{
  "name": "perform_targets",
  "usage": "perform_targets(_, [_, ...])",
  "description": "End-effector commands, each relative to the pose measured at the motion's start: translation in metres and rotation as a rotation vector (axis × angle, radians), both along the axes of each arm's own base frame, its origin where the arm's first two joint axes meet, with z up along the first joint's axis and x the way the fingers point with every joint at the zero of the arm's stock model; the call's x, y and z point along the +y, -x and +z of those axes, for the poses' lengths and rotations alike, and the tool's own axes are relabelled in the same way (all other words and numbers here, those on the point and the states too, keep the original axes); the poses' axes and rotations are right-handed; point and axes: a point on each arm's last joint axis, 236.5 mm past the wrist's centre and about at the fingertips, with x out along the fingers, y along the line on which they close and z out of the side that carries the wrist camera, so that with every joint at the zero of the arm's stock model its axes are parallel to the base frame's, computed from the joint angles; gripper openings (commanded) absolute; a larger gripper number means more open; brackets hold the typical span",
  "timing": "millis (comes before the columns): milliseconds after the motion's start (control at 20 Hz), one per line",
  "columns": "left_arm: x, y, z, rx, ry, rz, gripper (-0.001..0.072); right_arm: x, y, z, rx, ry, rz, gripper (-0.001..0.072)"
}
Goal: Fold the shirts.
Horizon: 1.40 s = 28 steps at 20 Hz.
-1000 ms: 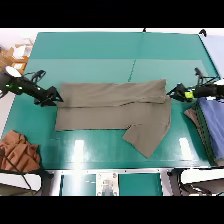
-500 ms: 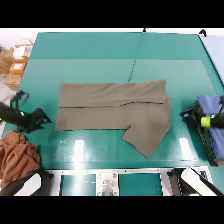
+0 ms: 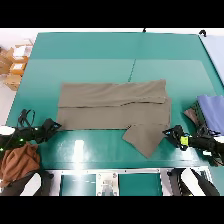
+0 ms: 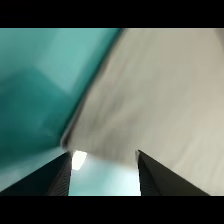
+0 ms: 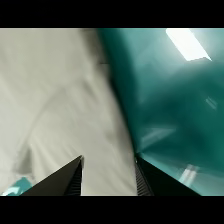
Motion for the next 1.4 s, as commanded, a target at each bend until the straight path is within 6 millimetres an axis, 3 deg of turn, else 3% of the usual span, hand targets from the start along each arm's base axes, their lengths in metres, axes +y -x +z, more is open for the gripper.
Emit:
perform_targets(0, [0.014, -0.028, 0.004, -0.101, 0.006, 0.122, 0.0469, 0.019, -0.001, -0.021, 0.030, 0.019, 0.043, 0.0426])
perform_targets(100, [-0.003, -0.031, -0.002, -0.090, 0.080, 0.102, 0.0428, 0.035, -0.002, -0.030, 0.058, -0.002, 0.074, 0.0426])
perform_targets(150, [-0.015, -0.031, -0.008, -0.083, 0.106, 0.073, 0.0257, 0.040, 0.000, -0.033, 0.071, -0.003, 0.096, 0.0425])
perform_targets(200, [-0.022, -0.033, -0.011, -0.080, 0.121, 0.061, 0.0232, 0.043, 0.001, -0.034, 0.079, -0.008, 0.114, 0.0423])
perform_targets(250, [-0.024, -0.035, -0.011, -0.080, 0.125, 0.052, 0.0068, 0.045, 0.001, -0.033, 0.078, -0.011, 0.123, 0.0422])
perform_targets(300, [-0.024, -0.039, -0.007, -0.095, 0.117, 0.038, 0.0037, 0.046, 0.000, -0.030, 0.076, -0.017, 0.136, 0.0414])
perform_targets(500, [-0.014, -0.039, 0.008, -0.058, 0.077, -0.070, 0.0029, 0.049, -0.002, -0.012, 0.081, -0.035, 0.228, 0.0129])
perform_targets(550, [-0.007, -0.034, 0.010, -0.028, 0.058, -0.095, 0.0029, 0.047, -0.001, -0.008, 0.102, -0.032, 0.241, 0.0114])
perform_targets(600, [0.000, -0.030, 0.012, -0.002, 0.042, -0.113, 0.0029, 0.043, -0.001, -0.004, 0.116, -0.018, 0.254, 0.0054])
perform_targets(850, [0.008, -0.006, 0.018, 0.058, -0.021, -0.190, 0.0028, 0.019, 0.007, 0.004, 0.157, 0.100, 0.287, 0.0022])
perform_targets(1000, [0.005, 0.012, 0.015, 0.122, -0.013, -0.241, 0.0029, 0.021, 0.010, 0.010, 0.175, 0.088, 0.309, 0.0022])
perform_targets(1150, [0.006, -0.005, 0.043, 0.090, -0.006, -0.258, 0.0029, 0.014, -0.029, 0.048, 0.072, 0.108, 0.316, 0.0022])
perform_targets(1350, [0.013, -0.061, 0.103, -0.055, -0.080, -0.253, 0.0028, 0.014, -0.102, 0.112, -0.126, 0.155, 0.321, 0.0022])
